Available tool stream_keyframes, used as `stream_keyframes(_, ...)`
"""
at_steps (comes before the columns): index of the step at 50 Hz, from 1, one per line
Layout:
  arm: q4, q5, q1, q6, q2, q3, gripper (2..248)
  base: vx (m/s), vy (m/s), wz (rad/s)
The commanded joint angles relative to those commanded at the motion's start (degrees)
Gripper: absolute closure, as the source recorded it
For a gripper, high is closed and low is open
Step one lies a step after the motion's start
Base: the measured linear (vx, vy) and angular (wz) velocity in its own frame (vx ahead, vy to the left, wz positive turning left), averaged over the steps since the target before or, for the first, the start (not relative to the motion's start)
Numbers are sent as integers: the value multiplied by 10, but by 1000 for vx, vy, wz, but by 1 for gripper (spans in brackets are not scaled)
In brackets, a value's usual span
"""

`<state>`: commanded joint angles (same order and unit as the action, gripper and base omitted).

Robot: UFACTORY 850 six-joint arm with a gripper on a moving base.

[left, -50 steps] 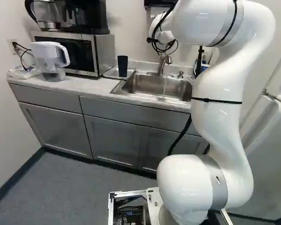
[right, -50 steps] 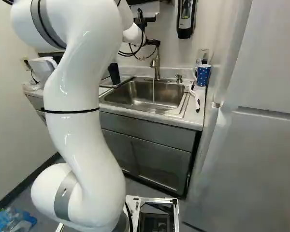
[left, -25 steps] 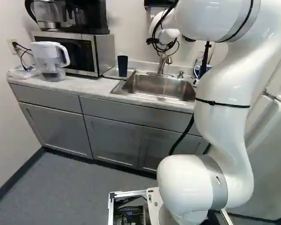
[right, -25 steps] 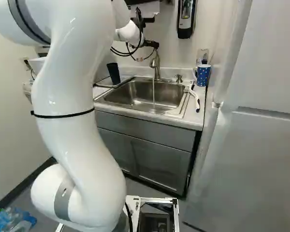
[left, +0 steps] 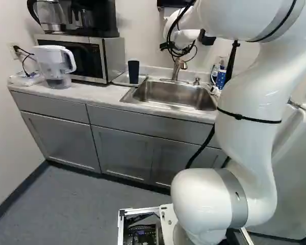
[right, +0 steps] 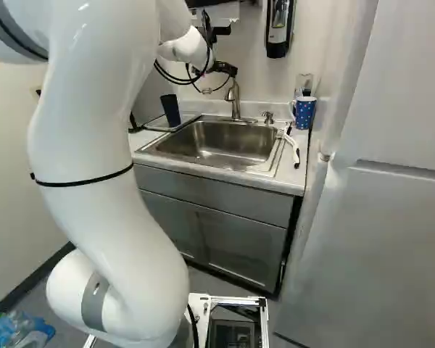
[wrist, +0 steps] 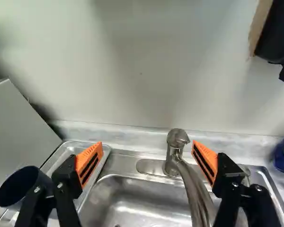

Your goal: Rinse the cup and place it in the tray

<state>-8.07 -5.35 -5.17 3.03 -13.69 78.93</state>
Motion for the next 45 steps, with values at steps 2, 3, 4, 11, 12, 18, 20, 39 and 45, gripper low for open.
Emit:
stream_keyframes(2, 0, 2, -1, 0, 4, -4, 3, 0, 0, 0)
stream_keyframes(3, 0, 3, -2, 0, 6, -6, 3, 0, 0, 0)
stream_keyframes(4, 0, 4, -3, 0, 8, -9, 3, 0, 0, 0)
stream_keyframes(11, 0, 11, -11, 0, 22, -24, 3, 0, 0, 0)
stream_keyframes(12, 0, 12, -12, 0, 24, -27, 3, 0, 0, 0)
stream_keyframes(18, 0, 19, -20, 0, 36, -40, 3, 0, 0, 0)
stream_keyframes(20, 0, 21, -22, 0, 40, -44, 3, 0, 0, 0)
stream_keyframes(39, 0, 49, -45, 0, 83, -90, 3, 0, 0, 0)
stream_keyframes(45, 0, 60, -51, 0, 98, -106, 3, 0, 0, 0)
